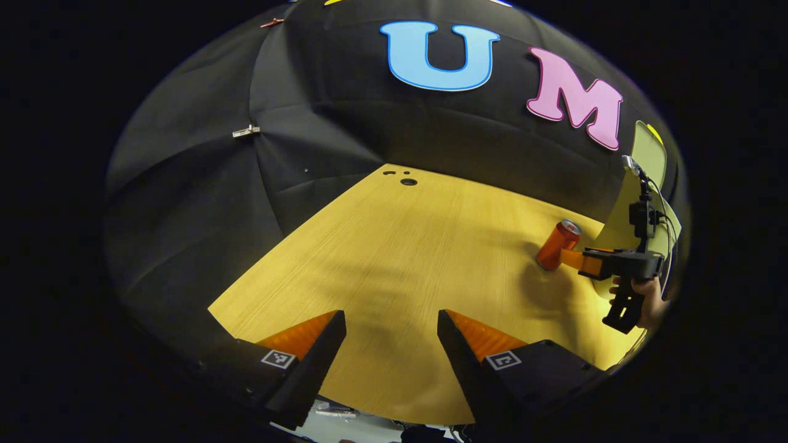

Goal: Press the lid of the desktop garbage bin to open it, pick up the crumpled paper on the desktop and throw it into the bin, then pick up the pop can on the desktop and drop it into the bin, and finally close the garbage bin lid.

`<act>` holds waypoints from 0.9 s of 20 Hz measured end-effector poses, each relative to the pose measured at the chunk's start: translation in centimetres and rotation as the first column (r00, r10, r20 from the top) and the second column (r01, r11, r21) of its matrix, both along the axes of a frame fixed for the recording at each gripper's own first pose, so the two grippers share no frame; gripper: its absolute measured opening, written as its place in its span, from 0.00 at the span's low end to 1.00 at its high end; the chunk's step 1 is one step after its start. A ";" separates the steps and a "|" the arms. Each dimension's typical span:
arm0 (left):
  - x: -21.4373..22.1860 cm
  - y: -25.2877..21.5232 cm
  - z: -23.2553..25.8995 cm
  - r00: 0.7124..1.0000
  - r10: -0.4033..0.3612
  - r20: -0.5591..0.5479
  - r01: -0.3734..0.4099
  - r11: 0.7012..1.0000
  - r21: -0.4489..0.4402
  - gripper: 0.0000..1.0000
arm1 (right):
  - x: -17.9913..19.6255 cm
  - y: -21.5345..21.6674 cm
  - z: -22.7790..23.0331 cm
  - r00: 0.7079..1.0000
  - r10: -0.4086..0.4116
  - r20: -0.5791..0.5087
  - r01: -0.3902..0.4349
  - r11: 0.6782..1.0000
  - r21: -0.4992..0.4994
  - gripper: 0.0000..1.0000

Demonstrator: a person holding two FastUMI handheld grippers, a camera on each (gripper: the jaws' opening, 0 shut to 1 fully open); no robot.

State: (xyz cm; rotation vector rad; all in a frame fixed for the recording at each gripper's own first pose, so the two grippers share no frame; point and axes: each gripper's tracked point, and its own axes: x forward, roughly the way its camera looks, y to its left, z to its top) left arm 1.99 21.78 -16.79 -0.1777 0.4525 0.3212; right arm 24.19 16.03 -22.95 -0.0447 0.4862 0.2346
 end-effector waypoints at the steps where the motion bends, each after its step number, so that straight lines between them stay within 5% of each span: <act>1: 0.2 0.0 0.0 1.000 -0.002 0.005 0.002 1.000 -0.002 0.96 | 0.6 0.1 0.0 1.000 -0.001 0.006 0.001 1.000 -0.006 0.95; 18: 1.0 1.0 -2.6 0.999 0.013 -0.047 -0.013 1.000 -0.013 0.96 | 5.8 0.9 -1.8 0.998 -0.035 0.052 0.039 0.996 -0.075 0.98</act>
